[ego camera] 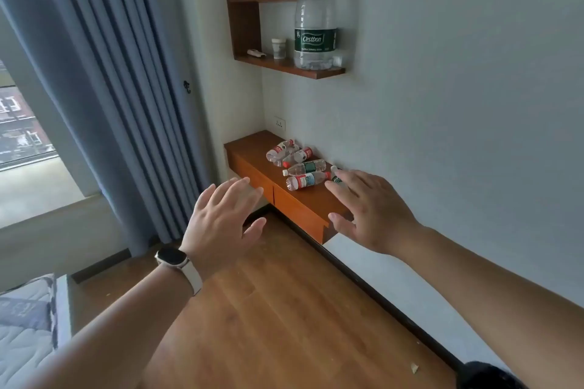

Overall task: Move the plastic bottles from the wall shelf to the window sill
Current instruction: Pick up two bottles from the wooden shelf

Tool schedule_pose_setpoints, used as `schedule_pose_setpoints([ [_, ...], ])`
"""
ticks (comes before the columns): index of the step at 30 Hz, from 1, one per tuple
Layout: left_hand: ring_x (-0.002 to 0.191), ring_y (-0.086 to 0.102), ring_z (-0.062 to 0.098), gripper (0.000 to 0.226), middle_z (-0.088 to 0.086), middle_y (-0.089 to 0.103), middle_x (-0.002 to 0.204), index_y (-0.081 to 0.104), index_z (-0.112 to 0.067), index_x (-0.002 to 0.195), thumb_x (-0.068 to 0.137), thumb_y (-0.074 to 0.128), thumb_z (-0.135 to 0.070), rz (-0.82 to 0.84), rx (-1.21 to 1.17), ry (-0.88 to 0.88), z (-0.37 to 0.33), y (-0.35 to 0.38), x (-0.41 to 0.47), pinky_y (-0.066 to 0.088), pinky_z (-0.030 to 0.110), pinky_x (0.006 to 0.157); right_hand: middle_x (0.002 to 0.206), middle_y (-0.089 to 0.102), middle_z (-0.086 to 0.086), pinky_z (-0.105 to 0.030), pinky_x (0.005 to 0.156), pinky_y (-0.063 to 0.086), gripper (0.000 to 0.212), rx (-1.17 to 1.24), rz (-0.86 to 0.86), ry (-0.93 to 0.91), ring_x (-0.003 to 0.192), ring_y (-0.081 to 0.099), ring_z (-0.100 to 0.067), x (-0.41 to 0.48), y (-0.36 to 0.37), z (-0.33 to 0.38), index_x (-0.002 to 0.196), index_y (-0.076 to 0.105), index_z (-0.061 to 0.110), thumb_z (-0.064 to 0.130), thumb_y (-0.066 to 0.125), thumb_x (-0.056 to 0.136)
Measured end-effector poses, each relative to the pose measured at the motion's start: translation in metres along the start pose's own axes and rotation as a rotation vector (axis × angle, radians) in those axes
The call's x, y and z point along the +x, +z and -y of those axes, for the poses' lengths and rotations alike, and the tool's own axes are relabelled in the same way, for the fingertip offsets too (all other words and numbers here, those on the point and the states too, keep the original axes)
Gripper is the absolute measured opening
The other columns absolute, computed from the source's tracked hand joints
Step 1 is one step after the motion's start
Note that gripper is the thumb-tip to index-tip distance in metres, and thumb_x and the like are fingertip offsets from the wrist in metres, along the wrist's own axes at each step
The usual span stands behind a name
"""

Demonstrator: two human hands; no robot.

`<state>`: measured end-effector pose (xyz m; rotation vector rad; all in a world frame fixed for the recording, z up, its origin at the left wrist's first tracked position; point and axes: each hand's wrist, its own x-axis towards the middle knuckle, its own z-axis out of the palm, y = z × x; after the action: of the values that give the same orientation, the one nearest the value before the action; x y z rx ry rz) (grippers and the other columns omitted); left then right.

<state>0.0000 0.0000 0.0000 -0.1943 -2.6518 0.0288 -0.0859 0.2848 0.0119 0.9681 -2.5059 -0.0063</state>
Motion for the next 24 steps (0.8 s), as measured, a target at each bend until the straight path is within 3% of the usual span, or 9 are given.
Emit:
schedule_pose_setpoints([
  [8, 0.137, 0.049, 0.031, 0.057, 0.007, 0.055, 0.144, 0.056, -0.022, 0.138, 0.095, 0.037, -0.054, 0.023, -0.060, 0.048, 0.061, 0.030, 0.043, 0.039, 0.058, 0.110, 0.146, 0.051, -0.010, -0.046, 0.107, 0.040, 0.058, -0.044, 0.020, 0.043, 0.134, 0.047, -0.032, 0.056, 0.030, 0.012, 0.140, 0.051, 0.018, 0.053, 0.042, 0.095],
  [24, 0.131, 0.056, 0.033, 0.057, 0.009, 0.060, 0.141, 0.059, -0.022, 0.135, 0.093, 0.039, -0.053, 0.056, -0.052, 0.096, 0.062, 0.096, 0.132, 0.041, 0.056, 0.108, 0.148, 0.050, -0.009, -0.048, 0.107, 0.042, 0.058, -0.015, 0.069, 0.090, 0.137, 0.044, -0.032, 0.108, 0.100, -0.052, 0.141, 0.050, 0.019, 0.052, 0.046, 0.094],
])
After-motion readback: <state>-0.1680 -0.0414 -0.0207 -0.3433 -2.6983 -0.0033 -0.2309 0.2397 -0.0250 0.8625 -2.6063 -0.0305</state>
